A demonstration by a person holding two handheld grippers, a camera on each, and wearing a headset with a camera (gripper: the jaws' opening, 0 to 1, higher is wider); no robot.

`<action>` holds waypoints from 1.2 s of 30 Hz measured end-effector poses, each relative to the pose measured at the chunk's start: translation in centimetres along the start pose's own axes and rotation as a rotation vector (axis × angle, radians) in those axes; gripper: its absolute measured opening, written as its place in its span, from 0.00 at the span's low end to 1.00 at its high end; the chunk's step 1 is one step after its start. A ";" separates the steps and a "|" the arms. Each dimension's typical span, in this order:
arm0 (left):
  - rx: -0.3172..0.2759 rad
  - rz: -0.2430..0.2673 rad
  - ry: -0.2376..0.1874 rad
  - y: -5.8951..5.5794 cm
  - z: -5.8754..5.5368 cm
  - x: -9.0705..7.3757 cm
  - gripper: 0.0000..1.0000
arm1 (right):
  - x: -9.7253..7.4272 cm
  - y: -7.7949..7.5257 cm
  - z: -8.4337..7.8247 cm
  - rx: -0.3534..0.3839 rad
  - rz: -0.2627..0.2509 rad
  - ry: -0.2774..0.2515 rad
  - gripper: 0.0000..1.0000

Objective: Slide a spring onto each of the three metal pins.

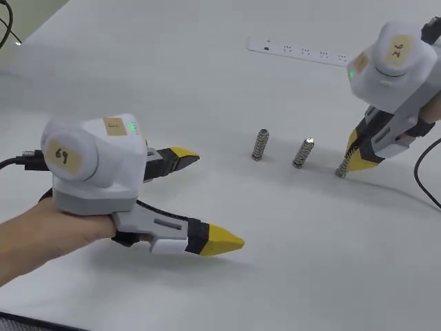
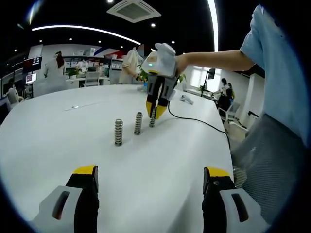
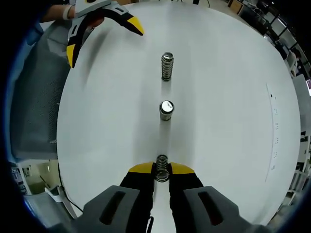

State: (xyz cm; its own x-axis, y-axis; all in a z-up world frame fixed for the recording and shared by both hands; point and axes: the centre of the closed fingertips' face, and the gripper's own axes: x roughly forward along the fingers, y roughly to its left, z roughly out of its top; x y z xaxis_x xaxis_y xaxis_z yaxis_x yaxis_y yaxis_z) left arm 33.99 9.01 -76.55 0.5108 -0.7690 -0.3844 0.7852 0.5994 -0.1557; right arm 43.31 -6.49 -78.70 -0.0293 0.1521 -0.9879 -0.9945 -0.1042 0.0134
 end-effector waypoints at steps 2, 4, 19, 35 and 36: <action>-0.004 -0.002 0.001 0.0 0.0 0.0 0.86 | 0.1 -0.1 -0.1 0.000 0.001 0.002 0.08; -0.004 -0.003 0.001 0.0 0.0 0.0 0.86 | 0.2 -0.1 0.0 0.001 0.002 0.000 0.08; -0.004 0.000 0.003 0.0 0.0 -0.2 0.86 | 0.8 -0.6 -0.2 -0.006 0.006 0.013 0.08; -0.001 -0.002 0.003 0.1 0.0 -0.3 0.86 | 1.0 -1.1 0.1 0.039 -0.007 -0.041 0.36; -0.004 -0.003 0.002 0.0 0.0 -0.2 0.86 | 1.0 -1.0 0.3 0.057 -0.003 -0.060 0.40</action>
State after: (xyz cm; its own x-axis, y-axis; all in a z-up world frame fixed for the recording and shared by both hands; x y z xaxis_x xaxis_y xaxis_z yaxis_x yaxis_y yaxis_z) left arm 33.89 9.21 -76.44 0.5073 -0.7705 -0.3860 0.7853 0.5977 -0.1610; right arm 44.28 -5.93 -79.66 -0.0307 0.2113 -0.9769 -0.9987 -0.0473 0.0211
